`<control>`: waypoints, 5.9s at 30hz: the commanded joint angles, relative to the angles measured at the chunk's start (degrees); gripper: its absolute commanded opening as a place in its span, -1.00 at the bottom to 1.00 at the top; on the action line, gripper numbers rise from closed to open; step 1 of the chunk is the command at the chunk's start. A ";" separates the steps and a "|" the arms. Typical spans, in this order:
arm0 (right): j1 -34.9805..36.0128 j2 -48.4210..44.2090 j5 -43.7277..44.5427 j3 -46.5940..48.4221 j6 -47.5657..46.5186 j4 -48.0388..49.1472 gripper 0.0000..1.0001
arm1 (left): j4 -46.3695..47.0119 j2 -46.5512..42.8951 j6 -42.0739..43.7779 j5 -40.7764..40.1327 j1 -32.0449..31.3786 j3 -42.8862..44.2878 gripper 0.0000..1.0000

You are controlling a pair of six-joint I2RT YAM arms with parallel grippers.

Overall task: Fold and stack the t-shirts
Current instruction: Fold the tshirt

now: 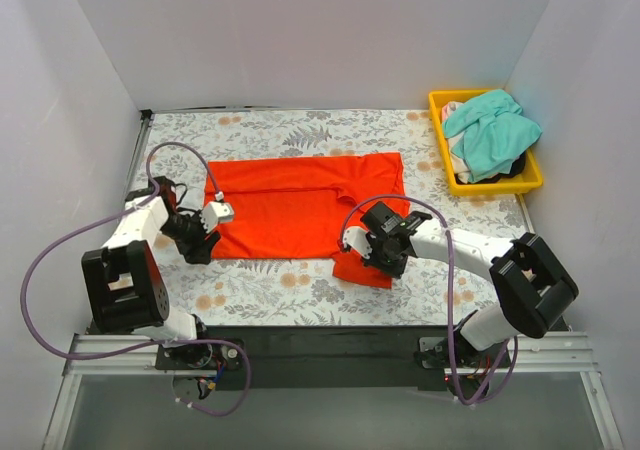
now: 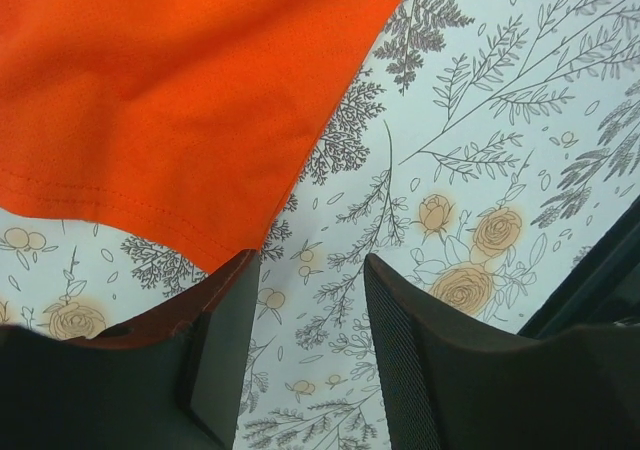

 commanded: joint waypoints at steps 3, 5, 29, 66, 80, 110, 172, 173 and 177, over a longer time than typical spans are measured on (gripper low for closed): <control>-1.31 0.39 -3.39 3.12 0.74 -2.35 -0.97 | 3.66 0.17 5.00 -0.97 -0.72 -2.63 -0.13; -1.67 0.31 -3.66 3.38 0.74 -2.79 -0.97 | 5.06 0.09 4.83 -1.14 -0.71 -3.43 -0.14; -2.81 -1.28 -4.98 4.17 -0.14 -4.91 -0.97 | 14.13 -4.12 7.20 -3.17 -2.12 -11.08 -0.66; -1.49 -4.79 -7.79 3.82 0.65 -7.19 -0.97 | 15.27 -1.14 8.96 -6.95 -3.79 -12.58 -1.00; -7.55 -5.94 -4.98 14.88 -5.93 -11.93 -0.97 | 5.78 -4.84 6.15 0.17 -3.79 -0.81 -1.00; -19.33 20.69 -4.28 46.79 -20.18 -12.64 -0.97 | 16.15 13.71 -11.79 4.75 -3.62 18.18 -1.00; -27.95 27.27 -20.02 44.69 1.17 -18.45 -0.75 | 3.14 24.86 -43.95 1.44 -2.12 28.83 -0.27; -27.95 27.29 -20.01 44.34 1.18 -18.44 -0.75 | 3.14 25.13 -43.95 1.41 -2.12 28.73 -0.27; -28.03 31.32 -18.25 44.07 2.41 -16.68 -0.76 | 7.00 25.84 -46.06 -2.20 -2.21 30.22 -0.27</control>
